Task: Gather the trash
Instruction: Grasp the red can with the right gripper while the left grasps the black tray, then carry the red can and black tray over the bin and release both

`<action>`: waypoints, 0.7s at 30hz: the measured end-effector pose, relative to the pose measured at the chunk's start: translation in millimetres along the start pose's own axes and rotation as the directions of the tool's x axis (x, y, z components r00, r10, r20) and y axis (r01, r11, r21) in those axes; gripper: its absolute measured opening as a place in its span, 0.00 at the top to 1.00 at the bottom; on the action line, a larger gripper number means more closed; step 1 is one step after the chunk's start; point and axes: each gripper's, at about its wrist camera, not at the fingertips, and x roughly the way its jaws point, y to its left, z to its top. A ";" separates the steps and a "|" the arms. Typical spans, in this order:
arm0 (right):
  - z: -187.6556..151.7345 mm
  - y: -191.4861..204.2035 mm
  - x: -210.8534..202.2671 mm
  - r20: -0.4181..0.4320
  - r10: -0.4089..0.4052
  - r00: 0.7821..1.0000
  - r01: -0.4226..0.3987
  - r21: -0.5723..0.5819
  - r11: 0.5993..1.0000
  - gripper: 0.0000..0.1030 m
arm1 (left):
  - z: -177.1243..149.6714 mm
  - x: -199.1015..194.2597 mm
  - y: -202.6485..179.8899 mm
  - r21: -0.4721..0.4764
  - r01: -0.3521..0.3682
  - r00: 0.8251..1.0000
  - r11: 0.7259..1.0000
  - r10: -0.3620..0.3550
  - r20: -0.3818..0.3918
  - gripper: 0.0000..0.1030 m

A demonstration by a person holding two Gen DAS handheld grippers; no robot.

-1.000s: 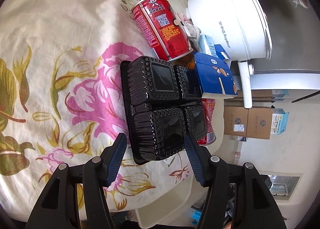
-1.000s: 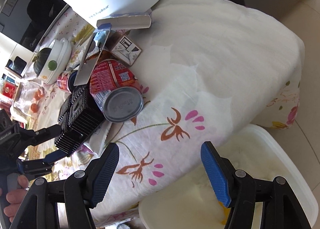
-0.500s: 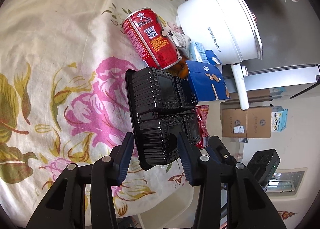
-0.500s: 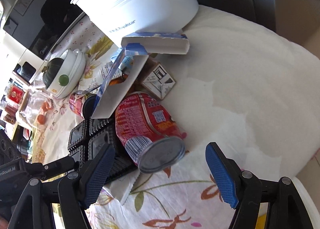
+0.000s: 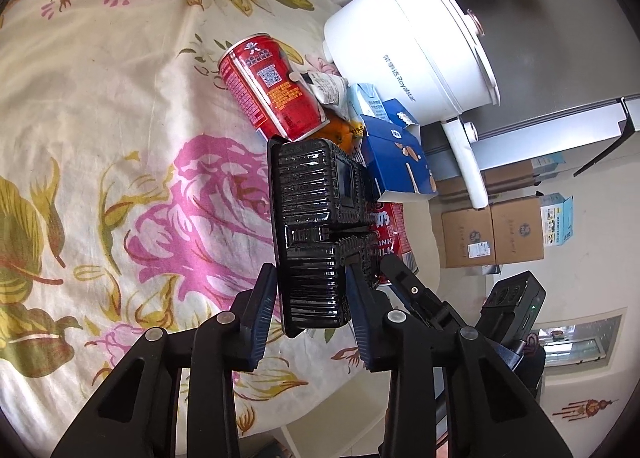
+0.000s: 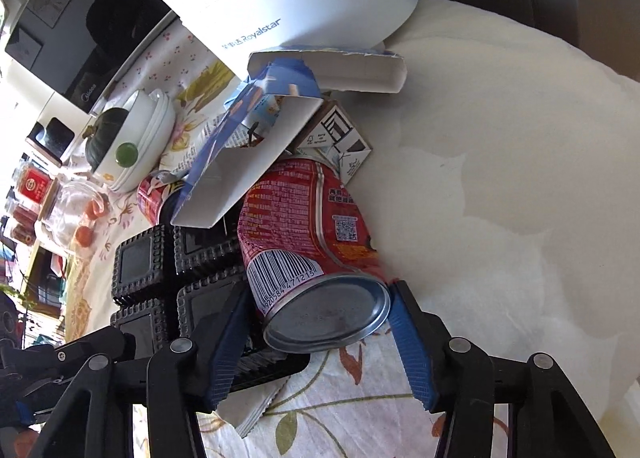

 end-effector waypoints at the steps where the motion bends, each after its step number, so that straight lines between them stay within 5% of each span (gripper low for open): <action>1: -0.5 0.2 -0.8 -0.002 -0.006 1.000 0.006 -0.002 1.000 0.42 | -0.5 -1.6 -2.9 0.015 -0.008 1.000 1.000 0.008 0.008 0.64; 21: -18.6 -7.6 -46.7 0.000 0.024 1.000 -0.024 0.036 0.999 0.42 | -1.6 -44.8 -13.4 0.093 0.104 0.991 0.990 -0.112 0.078 0.65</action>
